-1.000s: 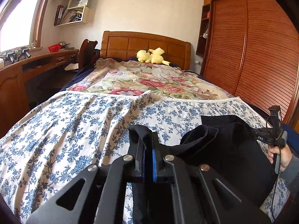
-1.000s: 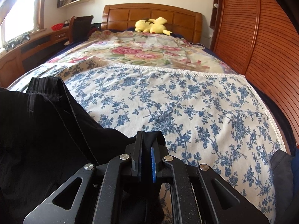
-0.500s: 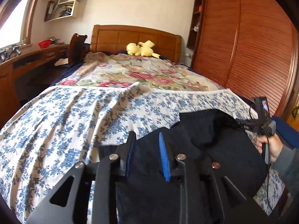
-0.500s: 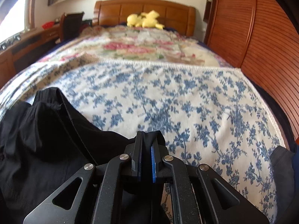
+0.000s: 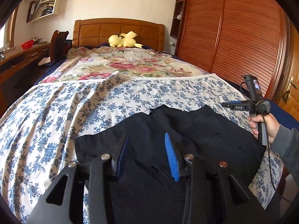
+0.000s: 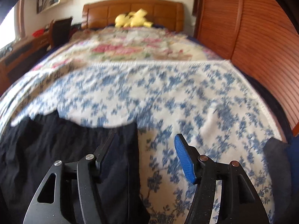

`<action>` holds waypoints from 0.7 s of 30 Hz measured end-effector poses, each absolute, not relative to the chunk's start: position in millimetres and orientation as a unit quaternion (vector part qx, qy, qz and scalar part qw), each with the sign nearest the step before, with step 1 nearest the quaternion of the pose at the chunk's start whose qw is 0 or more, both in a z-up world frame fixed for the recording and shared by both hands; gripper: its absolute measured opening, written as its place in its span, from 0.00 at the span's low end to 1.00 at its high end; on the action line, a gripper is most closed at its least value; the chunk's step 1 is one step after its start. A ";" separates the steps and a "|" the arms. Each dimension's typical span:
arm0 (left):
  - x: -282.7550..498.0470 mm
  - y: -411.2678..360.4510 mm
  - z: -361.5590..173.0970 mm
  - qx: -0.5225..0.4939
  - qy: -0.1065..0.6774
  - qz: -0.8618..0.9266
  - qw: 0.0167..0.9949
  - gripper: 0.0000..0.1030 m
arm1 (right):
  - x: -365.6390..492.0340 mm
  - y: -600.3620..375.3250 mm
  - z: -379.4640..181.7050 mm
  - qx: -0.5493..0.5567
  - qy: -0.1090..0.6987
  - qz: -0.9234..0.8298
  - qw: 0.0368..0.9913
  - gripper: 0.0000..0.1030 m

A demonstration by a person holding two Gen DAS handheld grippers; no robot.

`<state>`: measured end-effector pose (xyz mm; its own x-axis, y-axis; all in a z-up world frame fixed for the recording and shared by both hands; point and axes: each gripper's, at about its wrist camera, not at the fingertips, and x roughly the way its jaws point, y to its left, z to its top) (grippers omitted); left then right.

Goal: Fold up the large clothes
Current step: 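Lower the folded hem onto the coat and open both tools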

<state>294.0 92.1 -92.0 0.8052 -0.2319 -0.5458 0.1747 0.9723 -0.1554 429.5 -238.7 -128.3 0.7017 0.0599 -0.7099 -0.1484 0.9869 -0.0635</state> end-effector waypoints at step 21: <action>279.2 52.7 -96.8 -0.027 0.300 -0.133 0.944 0.36 | 436.6 -211.9 -162.9 -0.122 0.452 0.103 0.877 0.02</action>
<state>279.2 52.7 -96.8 0.7839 -0.2681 -0.5600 0.2357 0.9630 -0.1310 436.6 -211.9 -162.9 0.5697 0.0707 -0.8188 -0.2917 0.9488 -0.1210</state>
